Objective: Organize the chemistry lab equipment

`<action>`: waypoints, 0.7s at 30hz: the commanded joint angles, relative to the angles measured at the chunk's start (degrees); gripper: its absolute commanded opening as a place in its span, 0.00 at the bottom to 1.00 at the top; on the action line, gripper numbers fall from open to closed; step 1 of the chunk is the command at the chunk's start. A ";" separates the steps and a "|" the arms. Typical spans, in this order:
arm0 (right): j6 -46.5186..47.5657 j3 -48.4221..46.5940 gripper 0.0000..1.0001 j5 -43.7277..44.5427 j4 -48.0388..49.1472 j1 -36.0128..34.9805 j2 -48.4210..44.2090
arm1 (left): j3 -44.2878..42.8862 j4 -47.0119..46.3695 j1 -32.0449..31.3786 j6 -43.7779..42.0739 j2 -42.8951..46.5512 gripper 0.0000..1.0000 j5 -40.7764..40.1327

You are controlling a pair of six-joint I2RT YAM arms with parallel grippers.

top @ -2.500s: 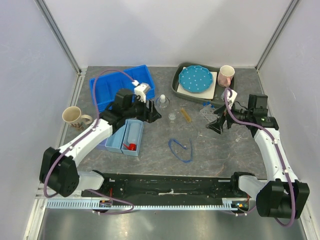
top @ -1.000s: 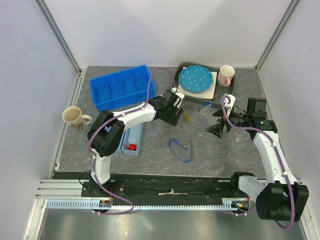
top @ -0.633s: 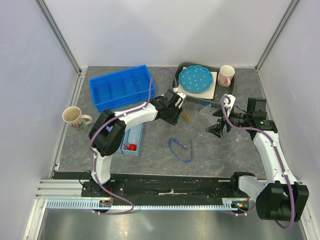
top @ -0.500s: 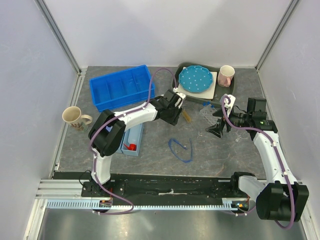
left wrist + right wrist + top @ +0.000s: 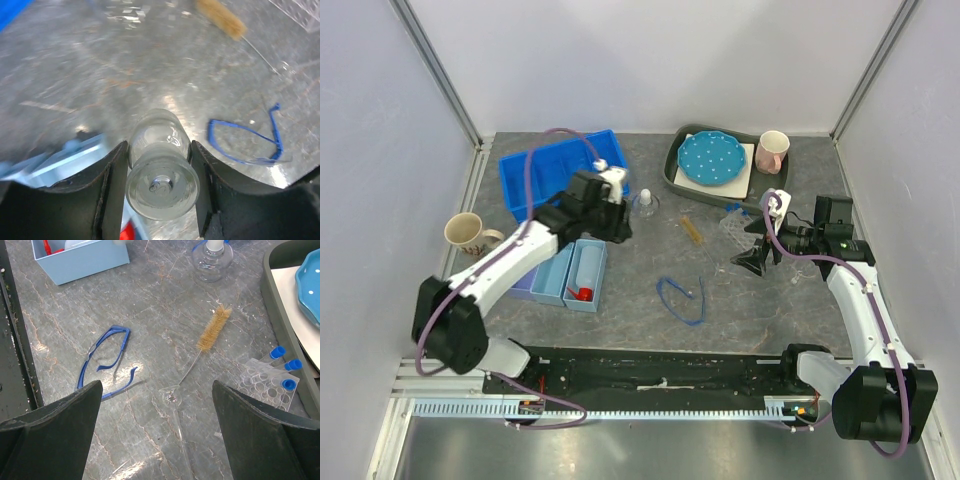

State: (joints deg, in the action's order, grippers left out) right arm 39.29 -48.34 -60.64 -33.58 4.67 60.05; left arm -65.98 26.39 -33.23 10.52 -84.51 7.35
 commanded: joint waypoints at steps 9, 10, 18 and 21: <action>2.02 0.00 0.98 -2.90 0.36 0.08 0.15 | 12.17 3.32 21.72 -1.21 18.76 0.06 -4.53; 2.11 0.00 0.98 -2.90 0.36 0.17 0.15 | 12.62 3.05 21.89 -0.86 19.64 0.06 -4.89; 2.28 0.00 0.98 -2.99 0.19 0.17 0.07 | 18.50 2.70 23.13 -0.59 19.91 0.06 -12.27; 2.20 0.00 0.98 -2.90 0.18 0.08 0.07 | 20.01 1.56 23.21 -0.33 19.74 0.07 -12.89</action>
State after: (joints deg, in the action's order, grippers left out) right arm 39.53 -48.34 -60.99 -33.95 4.67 60.07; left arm -47.55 30.74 -10.44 10.44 -65.95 -1.91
